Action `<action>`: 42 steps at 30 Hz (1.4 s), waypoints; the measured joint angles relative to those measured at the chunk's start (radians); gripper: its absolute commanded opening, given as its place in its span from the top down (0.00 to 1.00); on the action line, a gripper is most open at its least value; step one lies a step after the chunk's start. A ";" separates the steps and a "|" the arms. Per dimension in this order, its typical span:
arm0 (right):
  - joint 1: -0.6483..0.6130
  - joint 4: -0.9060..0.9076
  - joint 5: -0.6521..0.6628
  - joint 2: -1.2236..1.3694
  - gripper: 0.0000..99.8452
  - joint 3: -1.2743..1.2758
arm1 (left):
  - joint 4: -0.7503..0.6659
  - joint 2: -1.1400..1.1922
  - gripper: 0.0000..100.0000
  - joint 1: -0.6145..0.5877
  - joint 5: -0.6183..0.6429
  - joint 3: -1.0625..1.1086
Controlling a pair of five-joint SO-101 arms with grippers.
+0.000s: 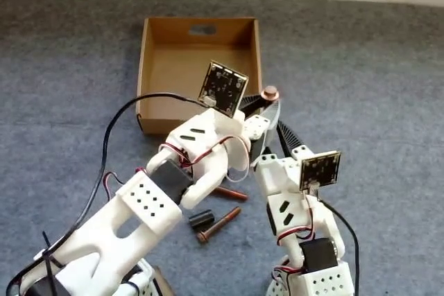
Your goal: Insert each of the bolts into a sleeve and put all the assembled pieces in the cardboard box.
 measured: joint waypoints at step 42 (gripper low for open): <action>0.003 0.089 0.000 0.000 0.99 0.000 | 0.351 -0.270 0.99 -0.740 -0.241 0.350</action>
